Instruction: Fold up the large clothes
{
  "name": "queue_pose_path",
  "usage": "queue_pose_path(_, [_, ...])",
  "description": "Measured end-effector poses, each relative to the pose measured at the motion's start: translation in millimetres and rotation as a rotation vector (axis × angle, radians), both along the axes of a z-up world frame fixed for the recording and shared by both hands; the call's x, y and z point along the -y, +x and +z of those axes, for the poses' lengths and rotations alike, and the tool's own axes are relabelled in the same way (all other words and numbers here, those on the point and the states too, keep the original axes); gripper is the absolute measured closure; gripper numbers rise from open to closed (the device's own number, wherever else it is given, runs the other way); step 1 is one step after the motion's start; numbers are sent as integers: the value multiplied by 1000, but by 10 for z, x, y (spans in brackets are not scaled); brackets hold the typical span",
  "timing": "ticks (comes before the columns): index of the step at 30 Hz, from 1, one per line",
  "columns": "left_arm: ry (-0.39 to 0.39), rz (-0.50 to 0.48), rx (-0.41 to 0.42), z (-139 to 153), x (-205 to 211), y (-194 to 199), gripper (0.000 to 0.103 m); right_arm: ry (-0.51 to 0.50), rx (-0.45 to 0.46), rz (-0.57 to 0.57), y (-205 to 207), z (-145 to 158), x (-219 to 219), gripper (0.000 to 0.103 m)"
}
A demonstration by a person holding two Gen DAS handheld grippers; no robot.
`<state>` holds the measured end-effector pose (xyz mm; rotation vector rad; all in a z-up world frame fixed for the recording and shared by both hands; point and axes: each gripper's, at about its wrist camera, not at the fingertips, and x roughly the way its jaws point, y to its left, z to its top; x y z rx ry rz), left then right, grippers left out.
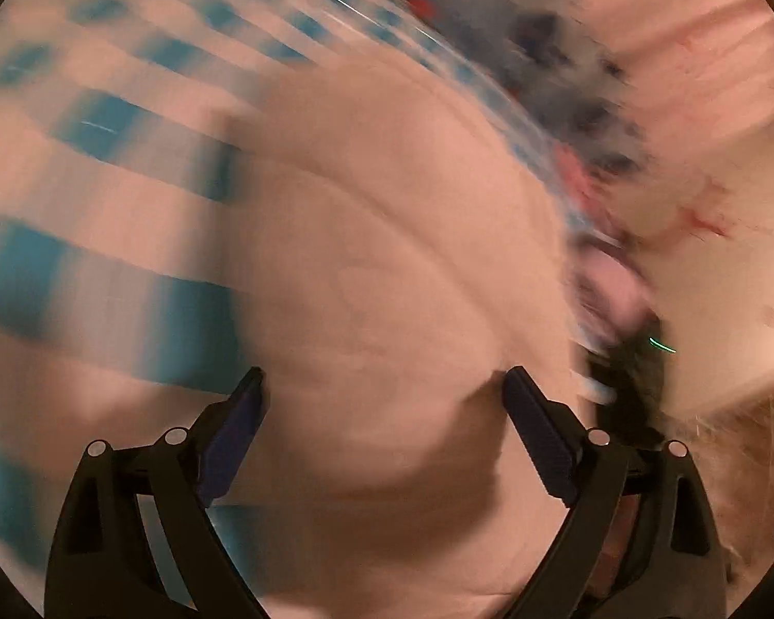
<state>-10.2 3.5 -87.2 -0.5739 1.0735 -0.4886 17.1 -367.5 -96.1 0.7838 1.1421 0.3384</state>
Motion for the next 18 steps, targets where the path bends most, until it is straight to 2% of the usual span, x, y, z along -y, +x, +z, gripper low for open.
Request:
queue_pose_path(1, [94,-13,52,104,126,-44,16,30,6,-16,11,-23,-36,5])
queue_pose_path(4, [220,-27,146,406,263,-179,16,169,41,-25,6,-10,-190,5])
queue_pose_path(6, [371,-19,218,672,268,-312,16,262,51,24,-8,-24,-353,5])
queue_pose_path(8, [455,-16,231,727,212,-352,16,307,0,100,-4,-143,-552,5])
queue_pose_path(9, [475,-17,201,659,161,-321,16,276,-30,125,3,-175,-596,5])
queue_pose_path(11, [451,3,133,474,56,-232,16,177,-32,92,-11,-91,-499,6])
queue_pose_path(13, [452,12,101,342,-1,-197,15,38,62,-32,-83,221,-264,6])
queue_pose_path(14, [449,13,101,337,-11,-199,15,-20,144,-70,-111,454,-197,6])
queue_pose_path(15, [449,12,104,345,-6,-199,15,-67,225,-60,-93,700,-224,6])
queue_pose_path(16, [451,12,106,341,0,-197,15,-98,268,-30,-44,860,-291,6])
queue_pose_path(18, [457,17,108,336,10,-200,15,-223,309,93,155,1133,-656,6])
